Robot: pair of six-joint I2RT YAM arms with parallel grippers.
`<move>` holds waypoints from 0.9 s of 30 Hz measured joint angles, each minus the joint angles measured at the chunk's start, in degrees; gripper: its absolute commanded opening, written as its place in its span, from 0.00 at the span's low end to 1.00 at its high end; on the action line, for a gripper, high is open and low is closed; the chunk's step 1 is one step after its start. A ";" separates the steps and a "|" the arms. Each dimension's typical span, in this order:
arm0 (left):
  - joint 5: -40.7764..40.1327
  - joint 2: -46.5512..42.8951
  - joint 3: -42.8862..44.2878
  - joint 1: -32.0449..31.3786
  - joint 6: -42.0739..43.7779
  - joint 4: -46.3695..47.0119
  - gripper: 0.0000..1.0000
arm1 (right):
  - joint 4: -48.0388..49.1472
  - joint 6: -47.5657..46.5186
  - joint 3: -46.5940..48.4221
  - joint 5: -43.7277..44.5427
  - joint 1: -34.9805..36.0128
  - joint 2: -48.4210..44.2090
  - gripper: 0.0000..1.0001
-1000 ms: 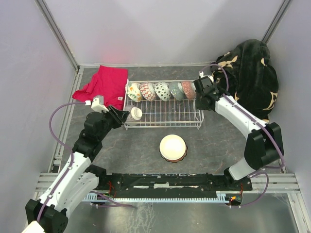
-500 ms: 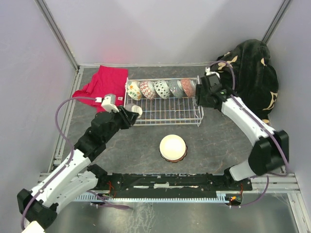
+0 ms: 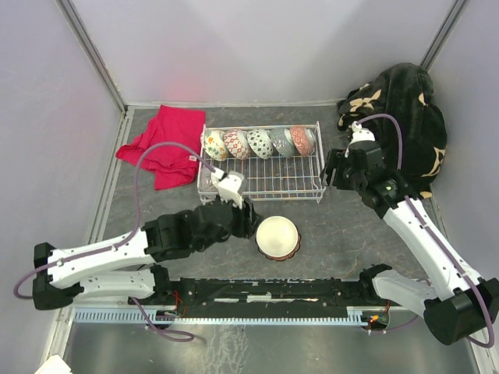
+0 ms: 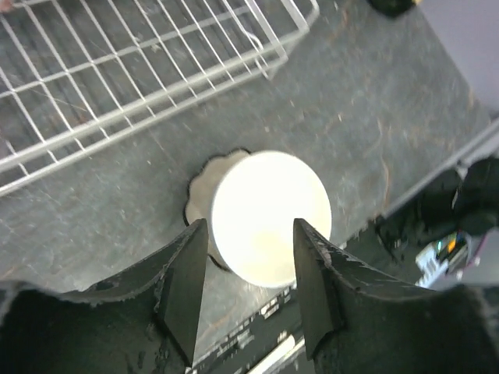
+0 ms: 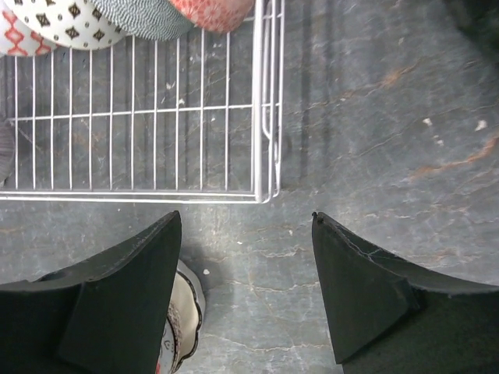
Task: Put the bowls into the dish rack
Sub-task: Pick up the bowl from the center of the board.
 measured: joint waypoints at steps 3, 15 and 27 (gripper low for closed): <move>-3.30 1.44 1.29 -8.09 0.07 -3.80 0.65 | 0.76 0.63 -1.03 -2.12 0.00 1.33 0.76; -8.33 23.37 12.33 -21.64 0.13 -11.02 0.83 | 2.38 1.64 -2.10 -3.93 0.00 -0.11 0.76; -8.26 34.47 18.64 -21.22 2.14 -14.01 0.78 | 2.36 1.68 -2.19 -3.69 0.00 -2.19 0.77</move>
